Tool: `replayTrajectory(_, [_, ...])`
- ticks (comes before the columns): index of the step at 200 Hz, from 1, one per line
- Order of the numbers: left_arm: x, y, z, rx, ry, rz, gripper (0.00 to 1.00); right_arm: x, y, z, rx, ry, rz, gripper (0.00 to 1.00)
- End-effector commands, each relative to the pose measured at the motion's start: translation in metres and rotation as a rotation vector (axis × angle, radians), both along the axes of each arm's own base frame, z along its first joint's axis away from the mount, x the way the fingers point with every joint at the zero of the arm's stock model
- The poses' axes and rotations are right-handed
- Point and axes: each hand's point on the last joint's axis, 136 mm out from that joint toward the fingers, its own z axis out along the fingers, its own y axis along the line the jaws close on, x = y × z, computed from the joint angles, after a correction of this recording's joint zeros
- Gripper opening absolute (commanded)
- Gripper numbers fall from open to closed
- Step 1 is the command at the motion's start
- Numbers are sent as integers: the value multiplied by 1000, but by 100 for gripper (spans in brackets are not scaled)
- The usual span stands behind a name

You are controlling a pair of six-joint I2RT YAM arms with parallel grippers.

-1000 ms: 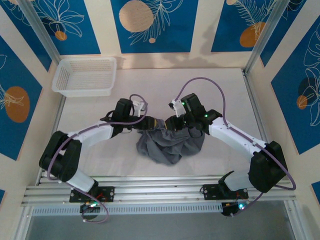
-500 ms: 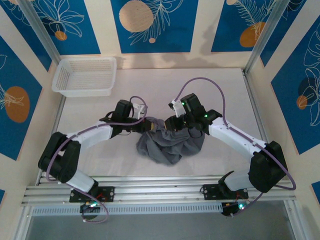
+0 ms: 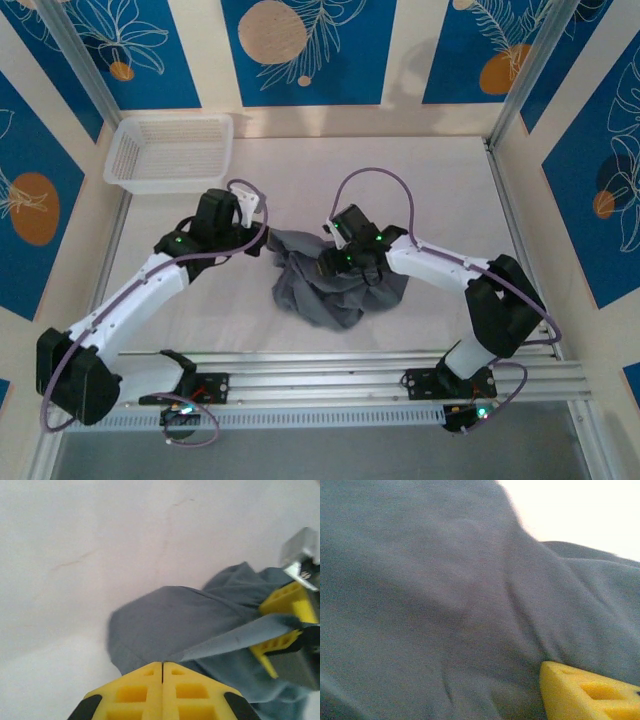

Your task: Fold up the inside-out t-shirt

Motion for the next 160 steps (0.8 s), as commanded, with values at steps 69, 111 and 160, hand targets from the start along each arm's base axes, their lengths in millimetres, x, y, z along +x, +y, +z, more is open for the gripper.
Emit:
replayTrajectory(69, [-5, 19, -68, 55, 60, 79, 0, -19, -1, 63, 111, -148, 131, 74])
replayTrajectory(111, [-12, 45, -46, 1, -92, 206, 24, -27, 28, 129, 259, -275, 293, 76])
replayTrajectory(160, [-39, 59, 22, -111, -309, 200, 35, -36, 91, 136, 138, -508, 784, 74])
